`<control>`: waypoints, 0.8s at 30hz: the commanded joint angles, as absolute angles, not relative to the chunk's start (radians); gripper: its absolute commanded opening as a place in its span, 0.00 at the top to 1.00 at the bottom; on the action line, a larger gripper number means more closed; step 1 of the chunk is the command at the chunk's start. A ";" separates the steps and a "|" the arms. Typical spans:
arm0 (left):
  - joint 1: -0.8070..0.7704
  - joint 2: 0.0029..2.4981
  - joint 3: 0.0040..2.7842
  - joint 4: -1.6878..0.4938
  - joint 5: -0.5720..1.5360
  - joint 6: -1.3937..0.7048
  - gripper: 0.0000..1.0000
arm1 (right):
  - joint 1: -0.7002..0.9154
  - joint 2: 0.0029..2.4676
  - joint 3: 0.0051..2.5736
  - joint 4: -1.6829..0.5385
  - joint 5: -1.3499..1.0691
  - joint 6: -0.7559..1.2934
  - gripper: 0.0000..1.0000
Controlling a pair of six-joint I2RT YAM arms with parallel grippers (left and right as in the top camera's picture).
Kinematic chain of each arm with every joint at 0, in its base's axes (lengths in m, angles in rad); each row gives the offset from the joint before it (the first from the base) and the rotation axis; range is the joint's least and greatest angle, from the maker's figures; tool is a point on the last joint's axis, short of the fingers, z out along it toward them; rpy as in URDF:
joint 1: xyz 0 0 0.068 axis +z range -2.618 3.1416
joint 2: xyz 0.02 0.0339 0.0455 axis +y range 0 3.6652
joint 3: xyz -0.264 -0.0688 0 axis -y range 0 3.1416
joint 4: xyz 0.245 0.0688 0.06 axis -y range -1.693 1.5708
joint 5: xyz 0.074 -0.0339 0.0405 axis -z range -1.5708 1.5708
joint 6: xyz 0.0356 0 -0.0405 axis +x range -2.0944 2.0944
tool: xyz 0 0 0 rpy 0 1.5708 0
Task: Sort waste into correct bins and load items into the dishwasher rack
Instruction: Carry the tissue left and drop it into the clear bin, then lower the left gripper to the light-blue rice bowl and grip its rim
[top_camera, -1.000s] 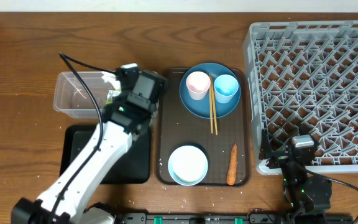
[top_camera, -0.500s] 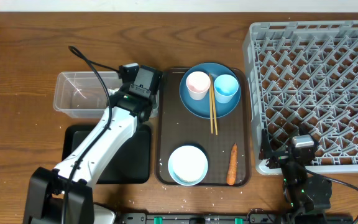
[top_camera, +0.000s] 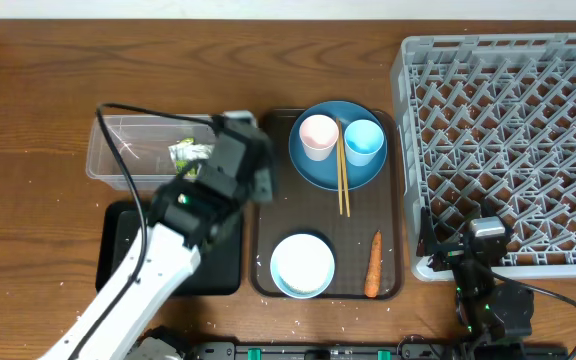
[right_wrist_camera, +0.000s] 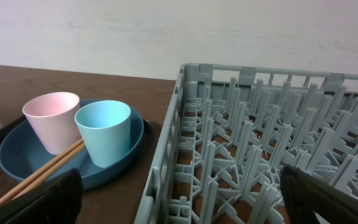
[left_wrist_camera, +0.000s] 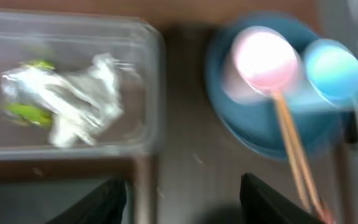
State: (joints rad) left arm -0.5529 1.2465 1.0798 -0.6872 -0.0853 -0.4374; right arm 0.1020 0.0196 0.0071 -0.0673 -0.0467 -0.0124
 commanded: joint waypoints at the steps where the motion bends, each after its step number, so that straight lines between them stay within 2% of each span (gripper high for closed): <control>1: -0.647 1.246 1.095 -0.753 0.000 -0.452 0.40 | 0.105 0.020 0.006 -0.072 -0.041 -0.024 0.01; 6: -0.824 1.286 1.094 -0.855 0.001 -0.517 0.41 | 0.105 0.020 0.006 -0.072 -0.041 -0.024 0.01; 14: -1.067 1.380 1.094 -0.867 0.000 -0.550 0.41 | 0.105 0.020 0.006 -0.072 -0.041 -0.024 0.01; 24: -1.165 1.567 1.094 -0.850 -0.001 -0.559 0.42 | 0.105 0.020 0.006 -0.072 -0.041 -0.024 0.01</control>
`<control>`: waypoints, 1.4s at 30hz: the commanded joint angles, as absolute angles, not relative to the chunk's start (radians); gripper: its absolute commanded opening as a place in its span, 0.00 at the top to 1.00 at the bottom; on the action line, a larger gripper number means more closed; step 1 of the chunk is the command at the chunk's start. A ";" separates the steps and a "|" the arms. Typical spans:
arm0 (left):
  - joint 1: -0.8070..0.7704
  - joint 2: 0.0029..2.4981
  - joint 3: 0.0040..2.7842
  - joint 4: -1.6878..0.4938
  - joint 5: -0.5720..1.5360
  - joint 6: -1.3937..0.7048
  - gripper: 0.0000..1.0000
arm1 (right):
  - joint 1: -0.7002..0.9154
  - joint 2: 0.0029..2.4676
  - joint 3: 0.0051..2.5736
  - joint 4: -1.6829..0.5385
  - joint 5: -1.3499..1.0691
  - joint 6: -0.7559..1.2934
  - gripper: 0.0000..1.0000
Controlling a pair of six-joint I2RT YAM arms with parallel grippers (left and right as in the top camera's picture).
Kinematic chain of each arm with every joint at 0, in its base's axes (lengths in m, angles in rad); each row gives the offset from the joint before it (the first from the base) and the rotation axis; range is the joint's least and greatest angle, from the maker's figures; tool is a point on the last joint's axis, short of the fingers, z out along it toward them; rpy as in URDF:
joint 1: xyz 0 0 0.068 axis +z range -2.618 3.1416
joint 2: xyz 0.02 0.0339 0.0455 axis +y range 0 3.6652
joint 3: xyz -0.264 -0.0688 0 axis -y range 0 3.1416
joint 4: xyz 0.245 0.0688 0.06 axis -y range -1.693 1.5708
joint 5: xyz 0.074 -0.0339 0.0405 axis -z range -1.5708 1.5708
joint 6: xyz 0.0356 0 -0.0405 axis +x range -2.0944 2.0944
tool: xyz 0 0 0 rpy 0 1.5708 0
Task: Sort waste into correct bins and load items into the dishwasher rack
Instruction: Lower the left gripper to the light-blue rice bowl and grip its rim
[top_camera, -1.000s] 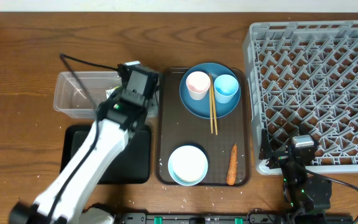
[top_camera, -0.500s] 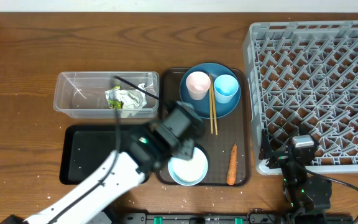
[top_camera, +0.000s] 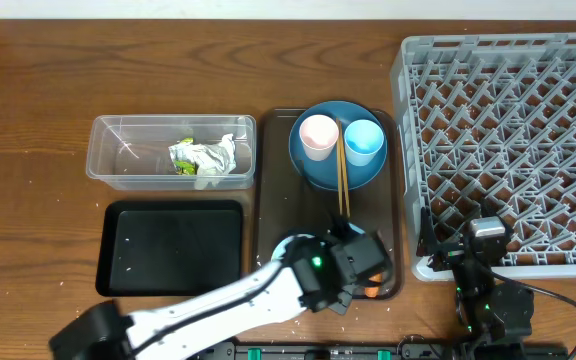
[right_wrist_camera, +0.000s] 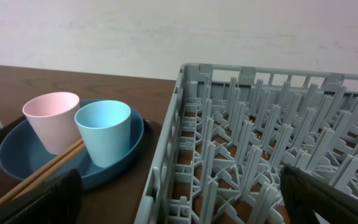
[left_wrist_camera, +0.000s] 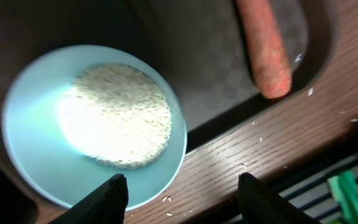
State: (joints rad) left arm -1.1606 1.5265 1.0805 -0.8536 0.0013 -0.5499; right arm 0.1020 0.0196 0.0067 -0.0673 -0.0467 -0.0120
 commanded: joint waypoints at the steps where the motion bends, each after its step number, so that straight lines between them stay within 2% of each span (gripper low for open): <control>1: -1.164 1.586 1.094 -0.844 -0.004 -0.559 0.45 | 0.105 0.020 0.006 -0.072 -0.041 -0.024 0.01; 14: -1.164 1.728 1.094 -0.805 -0.041 -0.559 0.66 | 0.105 0.020 0.006 -0.072 -0.041 -0.024 0.01; 16: -1.162 1.726 1.094 -0.803 -0.042 -0.559 0.67 | 0.105 0.020 0.006 -0.072 -0.041 -0.024 0.01; 21: -1.162 1.726 1.094 -0.802 -0.080 -0.559 0.87 | 0.105 0.020 0.006 -0.072 -0.041 -0.024 0.01; 28: -1.162 1.726 1.094 -0.801 -0.124 -0.559 0.87 | 0.105 0.020 0.006 -0.072 -0.041 -0.024 0.01; 29: -1.162 1.726 1.094 -0.797 -0.124 -0.559 0.83 | 0.105 0.020 0.006 -0.072 -0.041 -0.024 0.01; 30: -1.162 1.726 1.094 -0.794 -0.125 -0.559 0.73 | 0.105 0.020 0.006 -0.072 -0.041 -0.024 0.01; 31: -1.162 1.726 1.094 -0.790 -0.124 -0.559 0.70 | 0.105 0.021 0.006 -0.072 -0.041 -0.024 0.01; 42: -1.163 1.727 1.078 -0.770 -0.120 -0.560 0.70 | 0.105 0.020 0.006 -0.072 -0.041 -0.024 0.01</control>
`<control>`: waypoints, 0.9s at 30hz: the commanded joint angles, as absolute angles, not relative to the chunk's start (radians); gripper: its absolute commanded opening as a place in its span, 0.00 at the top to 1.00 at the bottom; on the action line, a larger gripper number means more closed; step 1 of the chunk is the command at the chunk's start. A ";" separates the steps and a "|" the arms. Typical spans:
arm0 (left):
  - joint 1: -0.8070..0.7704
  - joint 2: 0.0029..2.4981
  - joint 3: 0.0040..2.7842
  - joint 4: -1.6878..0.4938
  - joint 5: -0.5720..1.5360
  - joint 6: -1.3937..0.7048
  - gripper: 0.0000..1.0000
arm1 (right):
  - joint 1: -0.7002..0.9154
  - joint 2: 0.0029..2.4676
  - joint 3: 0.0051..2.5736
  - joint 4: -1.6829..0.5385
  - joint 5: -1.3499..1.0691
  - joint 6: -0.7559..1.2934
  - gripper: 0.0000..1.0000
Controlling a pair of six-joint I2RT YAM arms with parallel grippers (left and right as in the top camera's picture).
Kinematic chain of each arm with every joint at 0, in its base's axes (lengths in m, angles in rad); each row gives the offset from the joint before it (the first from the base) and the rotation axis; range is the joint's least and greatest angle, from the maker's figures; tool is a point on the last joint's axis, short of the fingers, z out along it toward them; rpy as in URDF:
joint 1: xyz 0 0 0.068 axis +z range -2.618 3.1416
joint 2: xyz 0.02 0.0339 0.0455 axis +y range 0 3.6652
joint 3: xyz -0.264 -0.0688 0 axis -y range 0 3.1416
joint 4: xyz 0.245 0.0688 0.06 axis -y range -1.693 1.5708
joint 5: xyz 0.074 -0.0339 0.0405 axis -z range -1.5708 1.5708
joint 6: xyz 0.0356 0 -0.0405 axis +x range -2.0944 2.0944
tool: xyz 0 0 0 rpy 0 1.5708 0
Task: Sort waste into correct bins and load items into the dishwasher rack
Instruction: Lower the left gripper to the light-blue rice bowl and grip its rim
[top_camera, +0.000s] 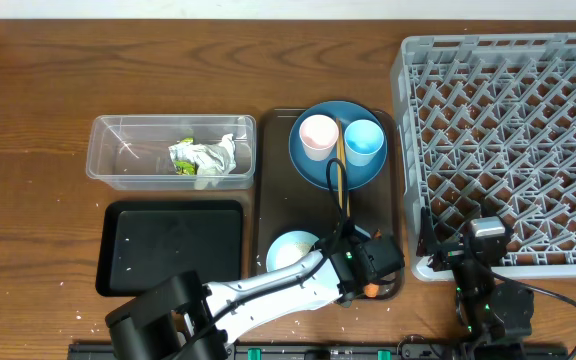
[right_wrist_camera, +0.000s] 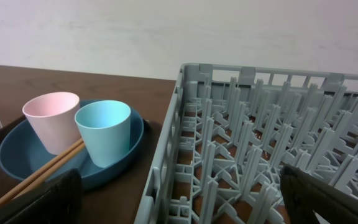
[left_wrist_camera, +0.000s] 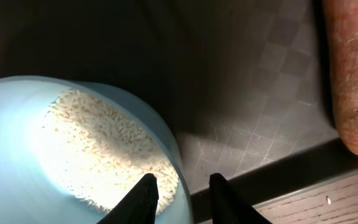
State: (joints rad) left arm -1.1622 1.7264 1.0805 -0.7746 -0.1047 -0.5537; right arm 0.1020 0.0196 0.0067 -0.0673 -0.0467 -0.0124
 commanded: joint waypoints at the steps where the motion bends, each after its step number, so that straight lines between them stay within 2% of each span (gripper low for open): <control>1: -1.163 1.727 1.076 -0.766 -0.120 -0.560 0.70 | 0.105 0.020 0.006 -0.072 -0.041 -0.024 0.01; 4: -1.163 1.727 1.075 -0.761 -0.120 -0.560 0.71 | 0.105 0.020 0.006 -0.072 -0.041 -0.024 0.01; 6: -1.163 1.727 1.074 -0.761 -0.120 -0.560 0.75 | 0.105 0.020 0.006 -0.072 -0.041 -0.024 0.01; 17: -1.163 1.727 1.054 -0.742 -0.121 -0.559 0.75 | 0.105 0.020 0.006 -0.072 -0.041 -0.024 0.01; 21: -1.163 1.727 1.054 -0.744 -0.121 -0.559 0.81 | 0.105 0.020 0.006 -0.072 -0.041 -0.024 0.01; 22: -1.163 1.727 1.054 -0.743 -0.121 -0.559 0.87 | 0.105 0.020 0.006 -0.072 -0.041 -0.024 0.01; 27: -1.163 1.727 1.055 -0.743 -0.121 -0.559 0.90 | 0.105 0.020 0.006 -0.072 -0.041 -0.024 0.01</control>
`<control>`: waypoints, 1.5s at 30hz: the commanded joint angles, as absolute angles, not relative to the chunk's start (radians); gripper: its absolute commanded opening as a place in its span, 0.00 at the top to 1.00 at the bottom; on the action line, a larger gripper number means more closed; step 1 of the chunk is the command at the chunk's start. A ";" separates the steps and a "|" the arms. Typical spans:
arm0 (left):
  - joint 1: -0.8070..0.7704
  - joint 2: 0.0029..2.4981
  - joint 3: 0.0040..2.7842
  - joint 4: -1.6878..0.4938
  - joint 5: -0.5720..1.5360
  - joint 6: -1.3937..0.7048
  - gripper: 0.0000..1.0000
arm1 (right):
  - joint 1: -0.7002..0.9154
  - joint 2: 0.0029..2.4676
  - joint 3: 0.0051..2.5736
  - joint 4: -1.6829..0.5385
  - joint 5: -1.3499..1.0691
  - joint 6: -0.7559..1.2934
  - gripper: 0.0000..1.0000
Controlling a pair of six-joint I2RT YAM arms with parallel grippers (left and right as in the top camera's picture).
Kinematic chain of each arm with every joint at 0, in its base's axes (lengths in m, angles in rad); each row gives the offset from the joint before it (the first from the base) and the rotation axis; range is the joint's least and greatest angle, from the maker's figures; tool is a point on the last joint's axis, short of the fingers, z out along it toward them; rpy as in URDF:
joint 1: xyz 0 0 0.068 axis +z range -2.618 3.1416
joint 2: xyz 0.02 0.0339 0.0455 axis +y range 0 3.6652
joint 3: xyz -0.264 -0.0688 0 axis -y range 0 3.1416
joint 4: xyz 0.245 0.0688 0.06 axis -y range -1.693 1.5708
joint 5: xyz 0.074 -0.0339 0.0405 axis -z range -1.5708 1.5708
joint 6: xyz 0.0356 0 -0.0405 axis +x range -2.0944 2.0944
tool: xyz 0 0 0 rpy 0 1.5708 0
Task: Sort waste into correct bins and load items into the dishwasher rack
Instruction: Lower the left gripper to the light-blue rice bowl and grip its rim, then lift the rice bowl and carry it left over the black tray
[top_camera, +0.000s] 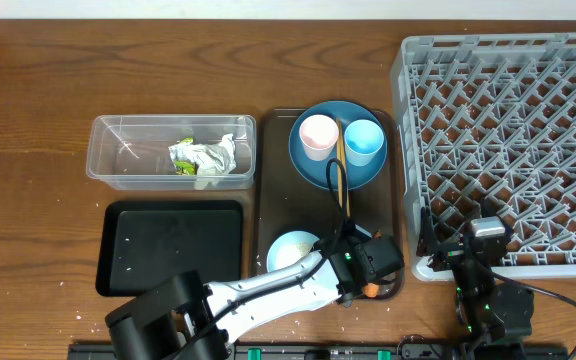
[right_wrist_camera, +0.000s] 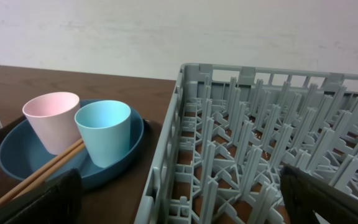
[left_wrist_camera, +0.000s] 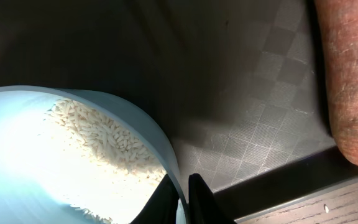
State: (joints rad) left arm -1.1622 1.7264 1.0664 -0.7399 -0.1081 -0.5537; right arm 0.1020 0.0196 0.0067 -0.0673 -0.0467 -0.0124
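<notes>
A light blue bowl (left_wrist_camera: 73, 155) holding white rice sits on the dark tray (top_camera: 268, 200); in the overhead view the bowl (top_camera: 286, 252) is partly under my left arm. My left gripper (left_wrist_camera: 180, 194) is shut on the bowl's rim, one finger inside and one outside. An orange carrot (left_wrist_camera: 348, 81) lies just right of it, the carrot (top_camera: 369, 290) mostly hidden in the overhead view. A blue plate (top_camera: 338, 145) carries a pink cup (top_camera: 318, 133), a blue cup (top_camera: 364, 138) and chopsticks (top_camera: 340, 175). My right gripper (right_wrist_camera: 179, 205) stands open at the grey dishwasher rack (top_camera: 513, 130).
A clear bin (top_camera: 173, 152) holding crumpled wrapper waste stands left of the tray. A black bin (top_camera: 173, 248) lies in front of it. The rack's near wall (right_wrist_camera: 166, 180) is close to my right gripper.
My left gripper's fingers, which stood apart astride the bowl's rim, have shut on that rim. The bowl, carrot and right arm have not moved.
My left gripper was open by the clear bin, where the wrapper lay. Then it hovered open over the rice bowl and carrot on the tray. It then sat low with its fingers astride the bowl's rim, and now grips that rim. The right arm stayed still.
</notes>
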 commanded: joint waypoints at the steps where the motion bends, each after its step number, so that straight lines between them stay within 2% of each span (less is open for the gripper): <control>1: -1.163 1.726 1.055 -0.743 -0.120 -0.559 0.91 | 0.105 0.020 0.006 -0.072 -0.041 -0.024 0.01; 3: -1.163 1.726 1.055 -0.747 -0.121 -0.558 0.94 | 0.105 0.020 0.006 -0.072 -0.041 -0.024 0.01; 14: -1.159 1.698 1.112 -0.754 -0.125 -0.453 0.94 | 0.105 0.020 0.006 -0.072 -0.041 -0.024 0.01; 22: -1.075 1.592 1.113 -0.782 -0.124 -0.445 0.94 | 0.105 0.020 0.006 -0.072 -0.041 -0.024 0.01; 27: -0.973 1.496 1.113 -0.834 -0.103 -0.445 0.94 | 0.105 0.020 0.006 -0.072 -0.041 -0.024 0.01; 35: -0.755 1.331 1.113 -0.910 0.068 -0.447 0.94 | 0.105 0.020 0.006 -0.072 -0.041 -0.024 0.01; 45: -0.452 1.285 1.102 -1.068 0.088 -0.383 0.94 | 0.105 0.020 0.006 -0.072 -0.041 -0.024 0.01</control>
